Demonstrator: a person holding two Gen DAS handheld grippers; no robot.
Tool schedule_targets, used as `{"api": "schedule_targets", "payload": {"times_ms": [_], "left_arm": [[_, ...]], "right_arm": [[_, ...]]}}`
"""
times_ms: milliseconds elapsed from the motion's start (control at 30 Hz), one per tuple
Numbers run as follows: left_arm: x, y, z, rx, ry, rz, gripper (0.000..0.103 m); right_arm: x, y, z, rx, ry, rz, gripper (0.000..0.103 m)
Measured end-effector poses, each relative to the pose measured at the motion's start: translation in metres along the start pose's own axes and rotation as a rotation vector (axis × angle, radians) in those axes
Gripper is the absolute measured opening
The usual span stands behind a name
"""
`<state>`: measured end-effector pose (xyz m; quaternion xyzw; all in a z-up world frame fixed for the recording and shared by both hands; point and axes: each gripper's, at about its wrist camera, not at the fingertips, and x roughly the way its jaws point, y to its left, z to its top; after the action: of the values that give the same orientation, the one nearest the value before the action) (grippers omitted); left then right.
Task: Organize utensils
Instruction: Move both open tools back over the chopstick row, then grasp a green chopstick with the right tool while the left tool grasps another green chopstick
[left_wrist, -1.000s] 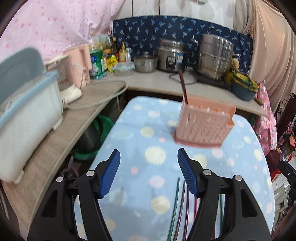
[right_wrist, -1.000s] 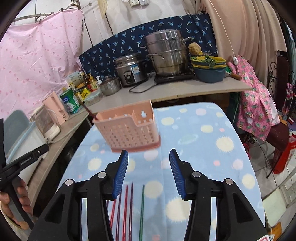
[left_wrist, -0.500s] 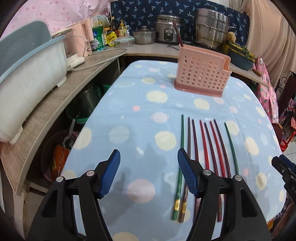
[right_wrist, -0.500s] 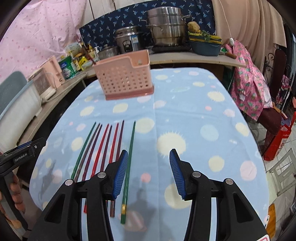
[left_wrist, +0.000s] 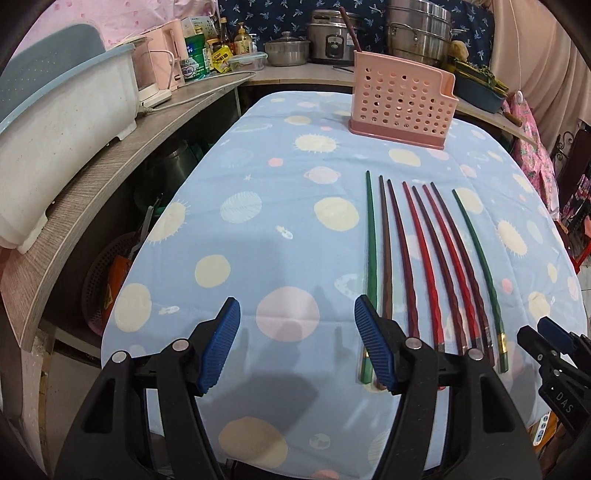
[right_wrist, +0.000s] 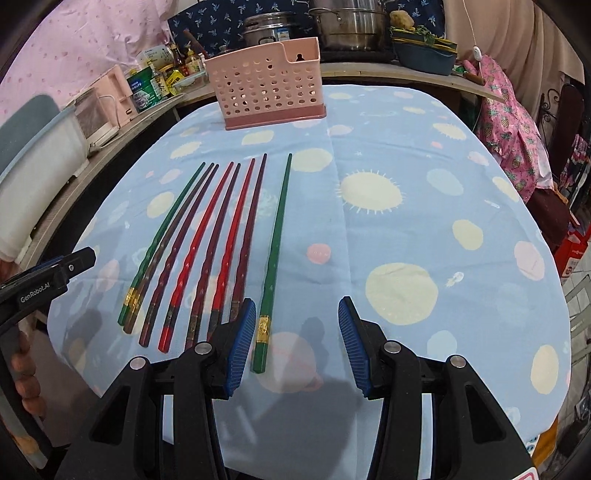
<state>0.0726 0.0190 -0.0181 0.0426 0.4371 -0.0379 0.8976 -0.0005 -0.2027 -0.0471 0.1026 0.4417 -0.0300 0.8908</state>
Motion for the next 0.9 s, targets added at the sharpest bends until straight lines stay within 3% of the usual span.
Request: {"api": "schedule_targets", "payload": {"times_ms": [167, 333, 900], "left_arm": [[0.002, 0.001, -0.008, -0.003, 0.015, -0.001, 0.061], [0.004, 0.001, -0.012, 0.001, 0.027, 0.0, 0.061], [0.012, -0.004, -0.019, 0.016, 0.063, -0.023, 0.061]], "right_arm": [[0.003, 0.006, -0.006, -0.015, 0.009, 0.007, 0.039], [0.007, 0.011, -0.009, -0.03, 0.027, 0.017, 0.023], [0.018, 0.017, -0.012, -0.064, 0.053, 0.014, 0.012]]}}
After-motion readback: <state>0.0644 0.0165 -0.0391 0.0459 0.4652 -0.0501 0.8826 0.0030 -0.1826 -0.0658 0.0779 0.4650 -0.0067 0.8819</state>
